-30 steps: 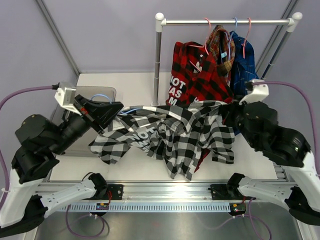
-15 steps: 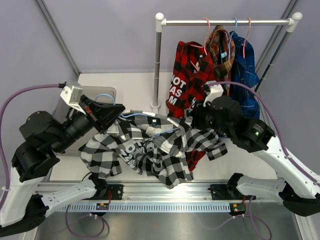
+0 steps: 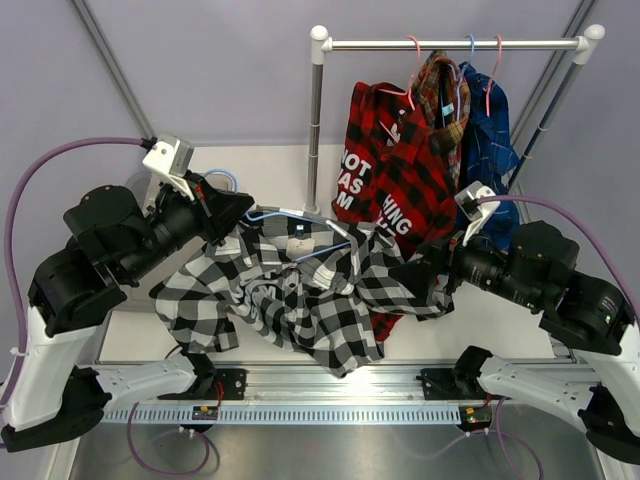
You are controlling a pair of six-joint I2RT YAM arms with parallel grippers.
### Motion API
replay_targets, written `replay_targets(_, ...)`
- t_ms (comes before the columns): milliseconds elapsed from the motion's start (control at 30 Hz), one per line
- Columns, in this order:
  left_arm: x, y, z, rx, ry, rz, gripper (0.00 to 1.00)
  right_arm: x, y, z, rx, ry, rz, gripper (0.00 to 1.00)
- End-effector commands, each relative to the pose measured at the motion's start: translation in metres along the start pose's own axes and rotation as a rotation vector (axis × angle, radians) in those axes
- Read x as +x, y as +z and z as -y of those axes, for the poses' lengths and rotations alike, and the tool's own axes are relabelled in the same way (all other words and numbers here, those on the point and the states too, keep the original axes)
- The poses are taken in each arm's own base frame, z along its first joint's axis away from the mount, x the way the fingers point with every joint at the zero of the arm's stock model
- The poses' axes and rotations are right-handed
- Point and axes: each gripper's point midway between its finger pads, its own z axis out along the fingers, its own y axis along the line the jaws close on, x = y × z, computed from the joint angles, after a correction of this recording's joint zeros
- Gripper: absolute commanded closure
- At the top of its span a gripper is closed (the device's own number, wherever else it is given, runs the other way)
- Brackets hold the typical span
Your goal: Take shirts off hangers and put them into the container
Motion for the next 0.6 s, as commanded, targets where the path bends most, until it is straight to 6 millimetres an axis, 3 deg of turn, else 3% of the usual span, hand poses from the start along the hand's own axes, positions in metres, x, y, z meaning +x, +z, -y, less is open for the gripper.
replay_targets(0, -0.015, -0.011, 0.006, 0.028, 0.005, 0.036, 1.0, 0.009, 0.005, -0.016, -0.116, -0.102, -0.072, 0.05)
replay_targets(200, -0.013, -0.02, 0.024, 0.129, -0.034, 0.017, 1.0, 0.008, 0.015, -0.019, -0.153, -0.189, -0.087, 0.07)
replay_targets(567, -0.013, -0.051, 0.048, 0.283, -0.079, 0.022, 1.0, 0.004, 0.025, -0.007, -0.098, -0.281, -0.097, 0.05)
